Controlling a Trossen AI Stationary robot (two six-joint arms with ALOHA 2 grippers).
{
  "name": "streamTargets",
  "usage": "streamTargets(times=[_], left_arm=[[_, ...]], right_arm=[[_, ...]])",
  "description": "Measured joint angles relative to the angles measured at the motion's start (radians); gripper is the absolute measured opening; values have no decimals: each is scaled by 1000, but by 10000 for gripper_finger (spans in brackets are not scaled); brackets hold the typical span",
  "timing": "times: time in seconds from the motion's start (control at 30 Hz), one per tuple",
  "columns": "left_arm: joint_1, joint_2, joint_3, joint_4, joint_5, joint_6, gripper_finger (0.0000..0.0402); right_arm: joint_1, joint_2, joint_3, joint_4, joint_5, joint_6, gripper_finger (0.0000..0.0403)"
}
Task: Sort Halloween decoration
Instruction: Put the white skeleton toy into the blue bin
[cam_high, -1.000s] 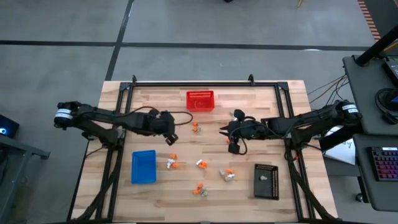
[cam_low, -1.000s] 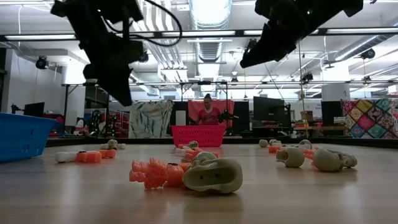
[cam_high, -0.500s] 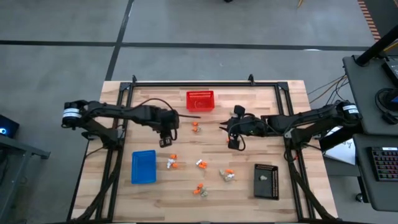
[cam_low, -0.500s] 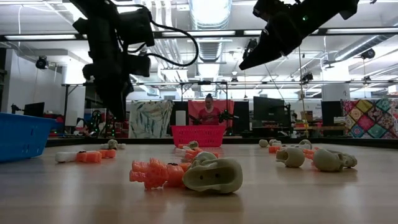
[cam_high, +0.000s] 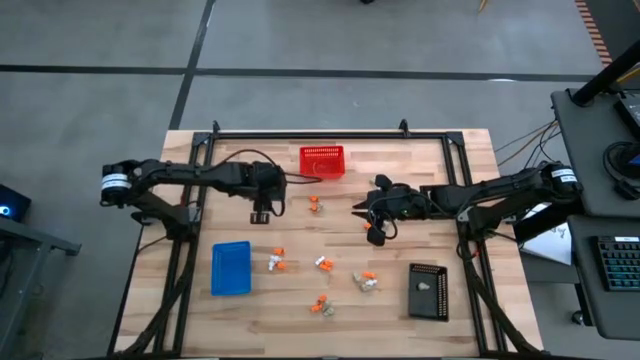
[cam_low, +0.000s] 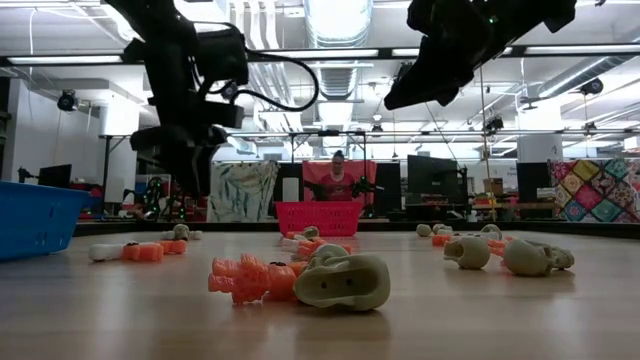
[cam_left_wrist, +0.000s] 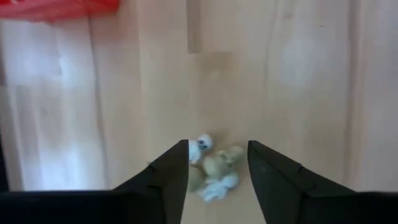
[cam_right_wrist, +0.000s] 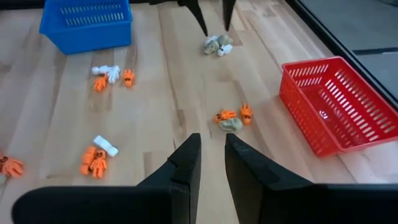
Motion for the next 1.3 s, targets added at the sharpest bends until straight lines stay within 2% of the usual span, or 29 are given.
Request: streamTargets(times=[0.17, 0.33, 0.4, 0.53, 0.63, 0.97, 1.3], left_arm=[[67, 0, -4, 59, 20, 40, 161], [129, 27, -6, 85, 35, -83, 158], [144, 47, -7, 83, 35, -186, 158], [150, 106, -1, 96, 37, -544, 157], [142, 142, 0, 83, 36, -630, 157], [140, 223, 1, 79, 16, -700, 157], [135, 230, 2, 102, 3, -665, 141]], right_arm=[[0, 0, 0, 0, 0, 18, 63], [0, 0, 0, 0, 0, 18, 63], [0, 0, 0, -1, 0, 18, 63], [0, 0, 0, -3, 1, 17, 63], [0, 0, 0, -3, 3, 10, 63], [0, 0, 0, -3, 4, 0, 63], [0, 0, 0, -1, 4, -1, 63]])
